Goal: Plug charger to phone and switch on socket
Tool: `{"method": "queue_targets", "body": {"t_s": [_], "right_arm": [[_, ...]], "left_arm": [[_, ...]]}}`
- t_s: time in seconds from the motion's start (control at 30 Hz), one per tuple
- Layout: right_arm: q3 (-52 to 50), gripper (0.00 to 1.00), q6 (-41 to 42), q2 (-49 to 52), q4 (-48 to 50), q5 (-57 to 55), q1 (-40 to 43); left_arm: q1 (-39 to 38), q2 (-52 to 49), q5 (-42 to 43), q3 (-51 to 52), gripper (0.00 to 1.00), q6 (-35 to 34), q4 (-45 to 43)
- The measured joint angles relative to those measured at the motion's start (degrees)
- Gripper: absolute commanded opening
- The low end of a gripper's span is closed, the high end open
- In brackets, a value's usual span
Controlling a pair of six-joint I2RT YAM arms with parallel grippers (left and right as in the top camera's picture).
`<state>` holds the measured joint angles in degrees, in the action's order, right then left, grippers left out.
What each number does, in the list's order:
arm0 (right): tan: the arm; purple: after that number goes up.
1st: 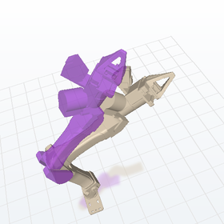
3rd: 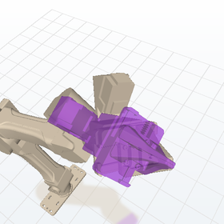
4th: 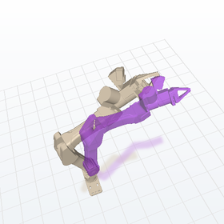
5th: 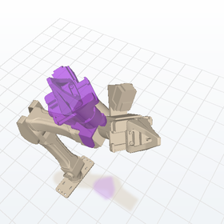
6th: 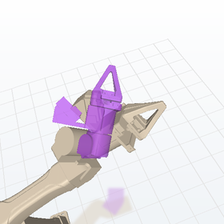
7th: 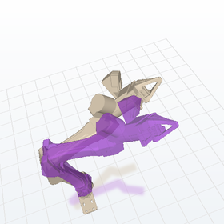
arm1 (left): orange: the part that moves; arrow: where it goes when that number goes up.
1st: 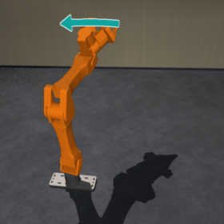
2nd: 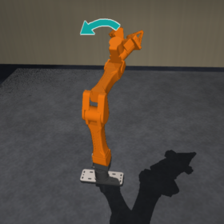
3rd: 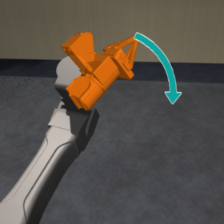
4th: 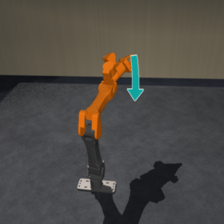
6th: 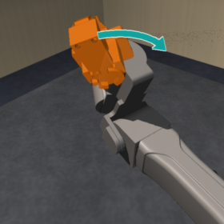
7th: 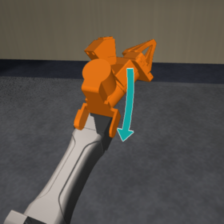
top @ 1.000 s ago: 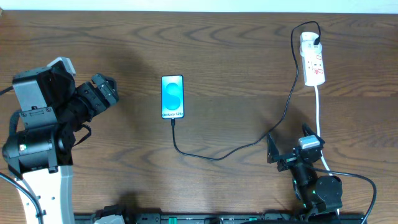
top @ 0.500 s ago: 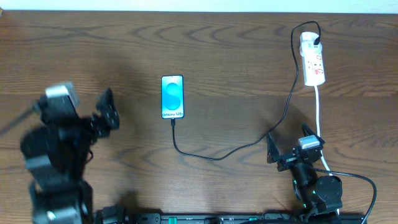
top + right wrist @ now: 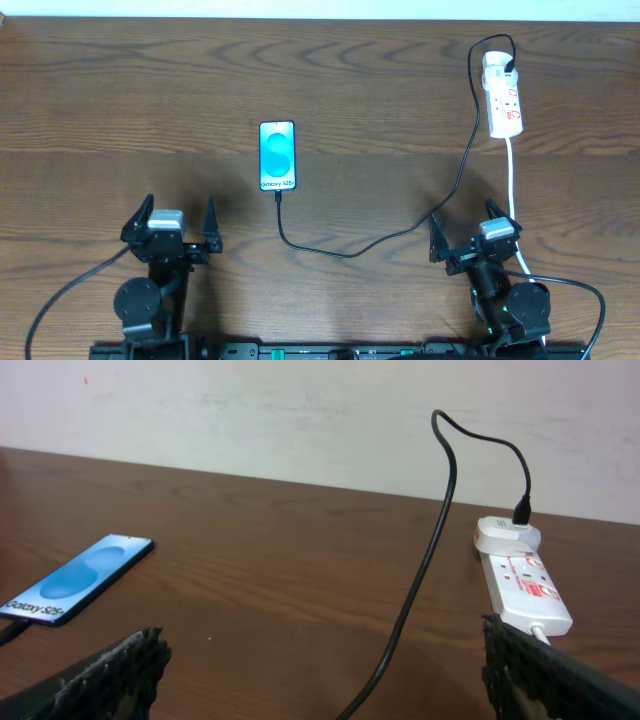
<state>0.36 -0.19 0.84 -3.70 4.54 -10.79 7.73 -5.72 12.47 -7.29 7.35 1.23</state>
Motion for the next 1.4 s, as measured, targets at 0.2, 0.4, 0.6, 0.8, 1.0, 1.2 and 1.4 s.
{"method": "queue_targets", "body": {"t_s": [0.2,0.4,0.6,0.8,1.0,1.2,1.4], "right_arm": [[0.0,0.99,0.0,0.0,0.0,0.0,0.0],[0.0,0.99,0.0,0.0,0.0,0.0,0.0],[0.0,0.99,0.0,0.0,0.0,0.0,0.0],[0.0,0.99,0.0,0.0,0.0,0.0,0.0],[0.0,0.99,0.0,0.0,0.0,0.0,0.0],[0.0,0.99,0.0,0.0,0.0,0.0,0.0],[0.0,0.99,0.0,0.0,0.0,0.0,0.0]], "left_arm": [[0.0,4.3,-1.0,3.9,0.95,0.6,0.0],[0.0,5.0,-2.0,5.9,0.95,0.7,0.1],[-0.5,5.1,-2.5,5.9,0.95,0.7,0.2],[-0.5,5.1,-2.5,5.9,0.95,0.7,0.2],[-0.5,5.1,-2.5,5.9,0.95,0.7,0.2],[-0.5,5.1,-2.5,5.9,0.95,0.7,0.2],[-0.5,5.1,-2.5,5.9,0.95,0.7,0.2]]}}
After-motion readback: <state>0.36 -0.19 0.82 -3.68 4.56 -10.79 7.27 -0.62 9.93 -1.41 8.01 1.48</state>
